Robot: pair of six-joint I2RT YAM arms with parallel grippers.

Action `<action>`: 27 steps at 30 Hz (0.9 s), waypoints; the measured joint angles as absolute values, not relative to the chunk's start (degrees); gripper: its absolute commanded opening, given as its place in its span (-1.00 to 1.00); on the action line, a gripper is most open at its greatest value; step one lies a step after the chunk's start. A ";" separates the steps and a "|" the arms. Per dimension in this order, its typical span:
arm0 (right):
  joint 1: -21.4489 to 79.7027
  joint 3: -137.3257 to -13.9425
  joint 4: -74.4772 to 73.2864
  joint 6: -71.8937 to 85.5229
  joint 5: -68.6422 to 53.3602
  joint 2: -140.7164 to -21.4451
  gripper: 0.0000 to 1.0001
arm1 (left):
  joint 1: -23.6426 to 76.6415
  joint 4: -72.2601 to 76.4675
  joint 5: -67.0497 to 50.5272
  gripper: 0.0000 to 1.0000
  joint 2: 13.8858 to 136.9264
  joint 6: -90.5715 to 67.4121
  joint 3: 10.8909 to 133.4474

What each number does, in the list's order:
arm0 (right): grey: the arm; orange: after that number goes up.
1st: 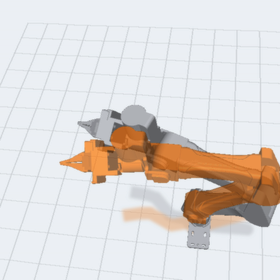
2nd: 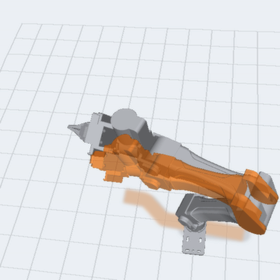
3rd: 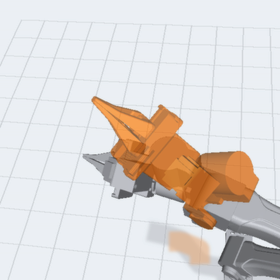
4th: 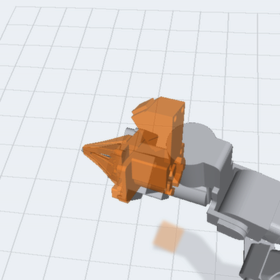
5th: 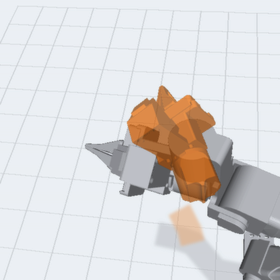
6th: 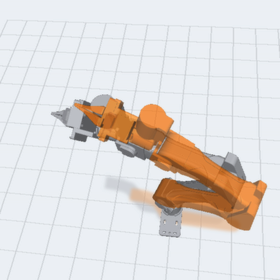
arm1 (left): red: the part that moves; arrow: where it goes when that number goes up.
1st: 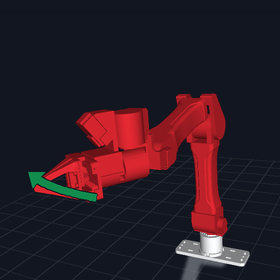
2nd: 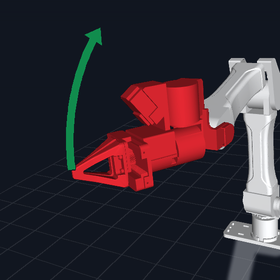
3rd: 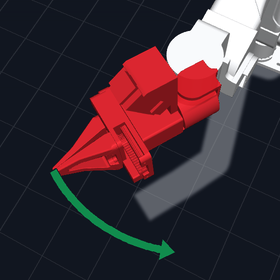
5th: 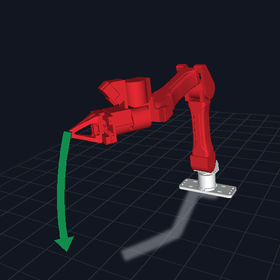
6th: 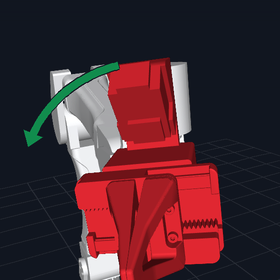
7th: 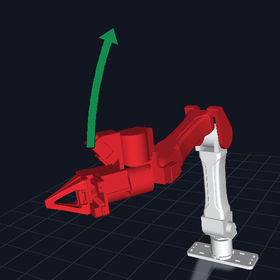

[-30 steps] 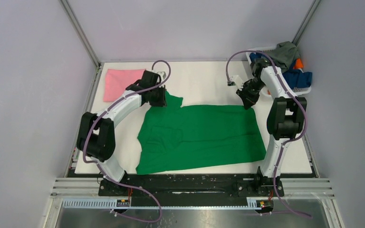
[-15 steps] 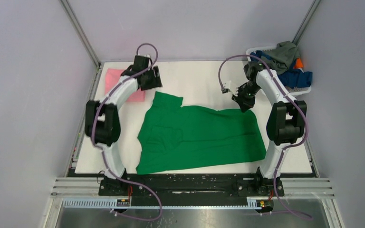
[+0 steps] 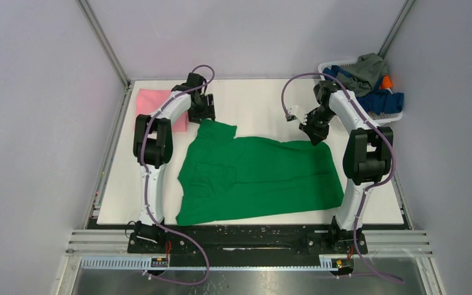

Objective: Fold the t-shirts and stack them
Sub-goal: Grab the side of the flattened tshirt furthest away from the robot with both arms

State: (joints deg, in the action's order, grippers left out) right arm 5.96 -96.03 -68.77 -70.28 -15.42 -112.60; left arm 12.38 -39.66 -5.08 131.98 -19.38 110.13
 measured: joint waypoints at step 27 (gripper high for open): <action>5.93 -96.03 -68.64 -72.18 -14.70 -112.62 -1.00 | 18.72 -40.01 2.79 -1.00 122.41 -16.71 97.17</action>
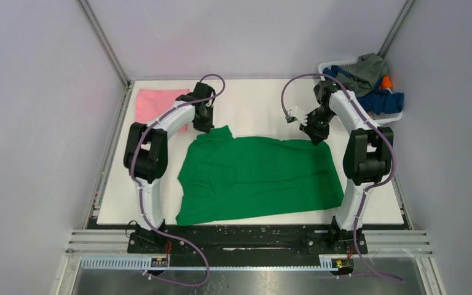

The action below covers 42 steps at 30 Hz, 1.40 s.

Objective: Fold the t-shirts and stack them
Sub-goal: Grab the side of the flattened tshirt furthest away from the robot with both arms, then fold the other side of the tshirt into a rectangle

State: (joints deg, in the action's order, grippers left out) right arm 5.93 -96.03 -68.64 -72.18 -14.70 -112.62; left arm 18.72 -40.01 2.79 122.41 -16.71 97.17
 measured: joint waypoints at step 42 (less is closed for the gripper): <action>5.45 -71.50 -65.32 -96.97 -2.00 -98.85 0.99 | 43.86 -33.93 7.20 0.97 52.03 -42.06 31.77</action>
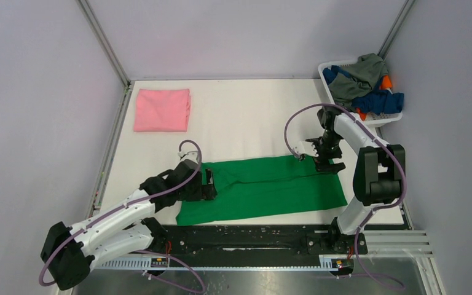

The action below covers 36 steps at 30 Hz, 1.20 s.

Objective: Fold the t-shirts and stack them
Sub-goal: Fold the other side of the tshirt into a rectangle

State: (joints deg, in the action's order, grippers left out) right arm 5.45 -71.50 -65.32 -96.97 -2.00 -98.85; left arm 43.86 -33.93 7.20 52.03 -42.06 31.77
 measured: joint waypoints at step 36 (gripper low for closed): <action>1.50 -58.61 -13.72 13.80 -7.14 -63.64 0.99 | 45.91 -19.35 -13.74 0.98 83.09 -35.27 44.51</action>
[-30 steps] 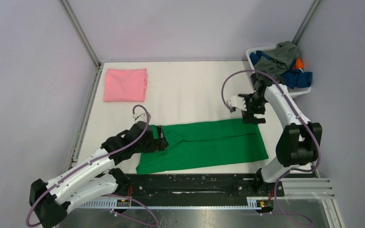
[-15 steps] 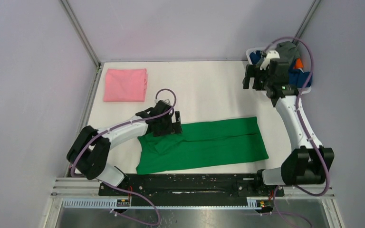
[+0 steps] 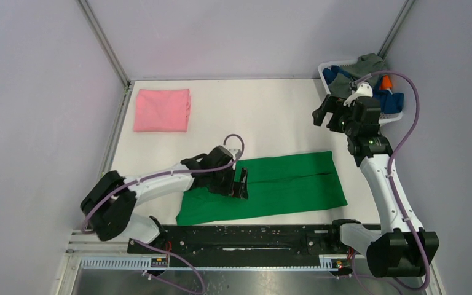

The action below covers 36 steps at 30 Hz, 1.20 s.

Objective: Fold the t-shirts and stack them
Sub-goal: Fold the other side of the tshirt into a rectangle, then rotate the tshirt 80 degrees

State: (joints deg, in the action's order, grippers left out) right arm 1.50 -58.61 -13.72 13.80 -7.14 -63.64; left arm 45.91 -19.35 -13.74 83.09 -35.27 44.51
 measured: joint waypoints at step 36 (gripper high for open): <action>8.32 -52.93 -23.81 30.76 -6.48 -79.88 0.99 | 44.80 -30.48 -10.98 0.98 80.97 -39.40 43.11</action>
